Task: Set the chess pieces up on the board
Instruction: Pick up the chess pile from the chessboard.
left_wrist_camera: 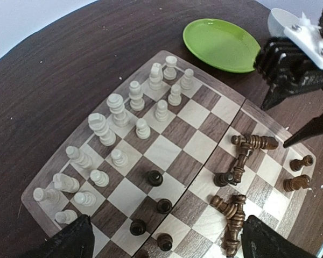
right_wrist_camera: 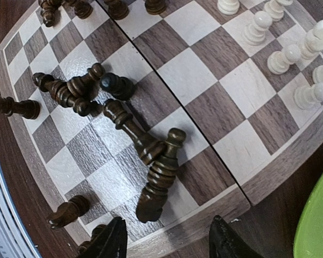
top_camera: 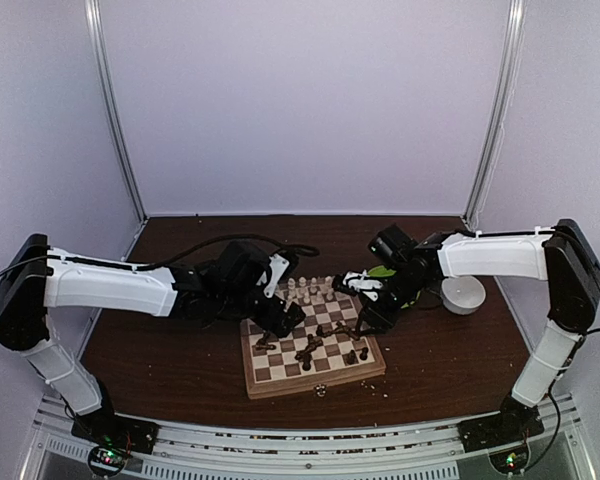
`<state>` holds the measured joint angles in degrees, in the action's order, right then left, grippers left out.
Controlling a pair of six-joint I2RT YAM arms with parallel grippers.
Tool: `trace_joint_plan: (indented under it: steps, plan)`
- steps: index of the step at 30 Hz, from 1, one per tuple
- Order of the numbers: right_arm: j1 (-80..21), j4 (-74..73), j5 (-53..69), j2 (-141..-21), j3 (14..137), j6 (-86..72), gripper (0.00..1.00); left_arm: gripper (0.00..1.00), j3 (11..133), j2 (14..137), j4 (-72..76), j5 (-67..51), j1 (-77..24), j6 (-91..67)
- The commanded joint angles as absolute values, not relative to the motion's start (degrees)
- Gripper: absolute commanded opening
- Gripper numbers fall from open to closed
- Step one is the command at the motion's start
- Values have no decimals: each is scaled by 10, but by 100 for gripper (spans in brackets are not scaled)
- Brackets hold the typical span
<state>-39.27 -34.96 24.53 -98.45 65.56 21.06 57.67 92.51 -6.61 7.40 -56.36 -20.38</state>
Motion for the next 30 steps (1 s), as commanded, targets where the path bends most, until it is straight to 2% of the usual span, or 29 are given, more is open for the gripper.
trace_joint_plan:
  steps: [1, 10, 17, 30]
  plan:
    - [-411, -362, 239, -1006, 673, 216, 52, 98, 557, 902, -15, 113, -564, -236]
    - [-424, -390, 205, -1037, 707, 219, 50, 94, 555, 904, 1, 125, -564, -243]
    - [-425, -409, 179, -1052, 722, 211, 43, 94, 567, 918, 1, 121, -564, -234]
    - [-425, -409, 179, -1048, 713, 233, 17, 92, 590, 935, -3, 99, -564, -219]
